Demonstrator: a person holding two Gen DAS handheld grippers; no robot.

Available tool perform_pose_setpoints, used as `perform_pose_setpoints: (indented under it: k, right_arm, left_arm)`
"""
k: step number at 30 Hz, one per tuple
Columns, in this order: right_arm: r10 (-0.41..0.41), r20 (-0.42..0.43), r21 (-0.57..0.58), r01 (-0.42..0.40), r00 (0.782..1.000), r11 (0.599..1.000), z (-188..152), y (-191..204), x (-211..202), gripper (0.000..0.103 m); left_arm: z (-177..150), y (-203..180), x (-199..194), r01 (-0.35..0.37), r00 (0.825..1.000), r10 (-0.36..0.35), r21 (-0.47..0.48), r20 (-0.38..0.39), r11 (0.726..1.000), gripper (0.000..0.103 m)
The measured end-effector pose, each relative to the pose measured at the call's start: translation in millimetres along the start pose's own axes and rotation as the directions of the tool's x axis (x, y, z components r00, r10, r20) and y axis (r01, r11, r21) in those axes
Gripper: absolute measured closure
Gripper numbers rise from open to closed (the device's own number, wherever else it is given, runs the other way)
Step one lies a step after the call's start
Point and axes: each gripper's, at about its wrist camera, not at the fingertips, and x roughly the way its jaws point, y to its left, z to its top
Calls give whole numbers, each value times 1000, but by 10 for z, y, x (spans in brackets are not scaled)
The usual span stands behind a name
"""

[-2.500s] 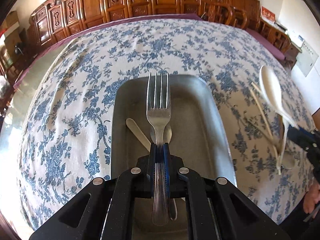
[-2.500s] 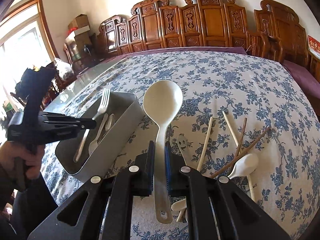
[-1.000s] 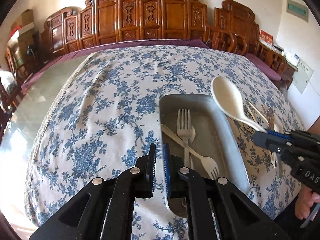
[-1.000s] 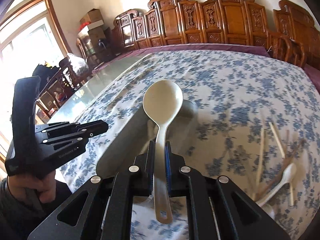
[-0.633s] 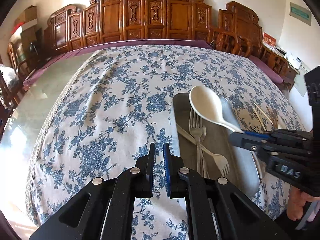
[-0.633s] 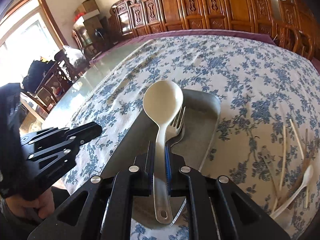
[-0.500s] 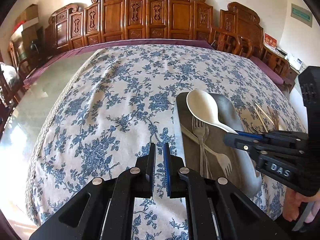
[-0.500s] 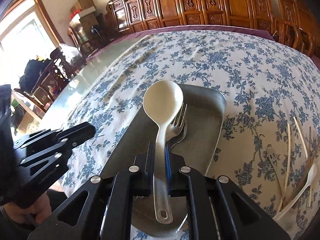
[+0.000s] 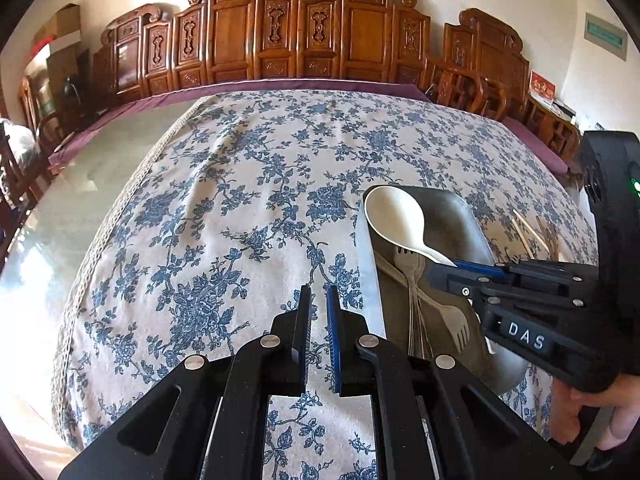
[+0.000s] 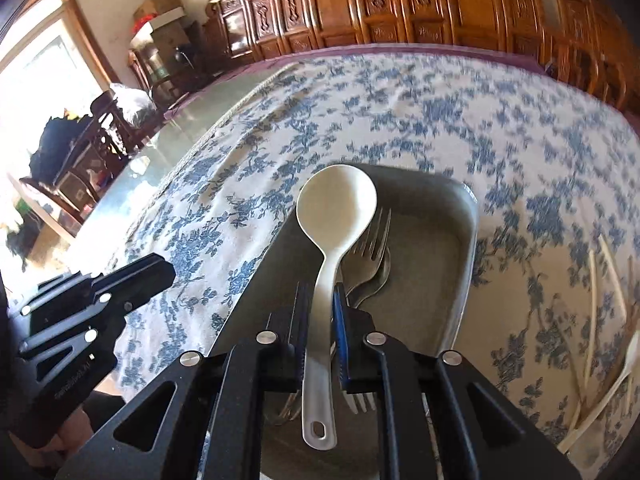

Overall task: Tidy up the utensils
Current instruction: 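Carry the white plastic spoon into the tray and open the right tool, then reach the right tool into the pile and grasp a white plastic knife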

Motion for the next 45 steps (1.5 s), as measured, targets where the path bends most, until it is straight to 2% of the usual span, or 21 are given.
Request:
perform_pose_setpoints:
  k: [4,13,21,24,26,28,31,34,35,41,45]
  right_arm:
    - [29,5,7,-29,1000,1000,-3,-40,-39,87]
    - [37,9,2,-37,999,999,-26,-93,-106,87]
    - [-6,70,-24,8,998,1000,-151,-317,-484,87]
    - [-57,98,-22,60,993,998,-219,-549,-738,87]
    - [-100,115,-21,103,988,994,-270,-717,-899,87]
    - [-150,119,-12,153,981,988,-334,-921,-1038,88]
    - [-212,110,26,210,971,977,-428,-1232,-1162,85]
    - [-265,92,77,259,960,963,-547,-1533,-1225,83]
    - [-273,85,87,265,958,960,-574,-1598,-1218,82]
    - [-298,21,180,290,954,940,-746,-1901,-1000,73]
    - [-314,-23,258,309,949,916,-842,-2063,-828,72]
  left_arm:
    - [-8,-11,-23,-1,1000,1,3,0,1000,97]
    - [-7,-52,-23,0,1000,0,11,-3,1000,97]
    - [13,-134,-29,30,1000,-30,10,3,1000,94]
    - [39,-220,-46,48,999,-48,7,13,999,79]
    - [61,-300,-53,64,998,-64,6,20,998,65]
    - [80,-401,-61,85,996,-85,8,29,996,58]
    - [88,-565,-52,102,994,-103,22,30,995,57]
    - [89,-740,-67,112,993,-114,50,44,992,34]
    - [87,-783,-79,117,992,-120,56,50,992,31]
    - [18,-1076,-68,160,986,-164,88,39,983,26]
    - [-21,-1187,-51,176,983,-180,97,30,979,26]
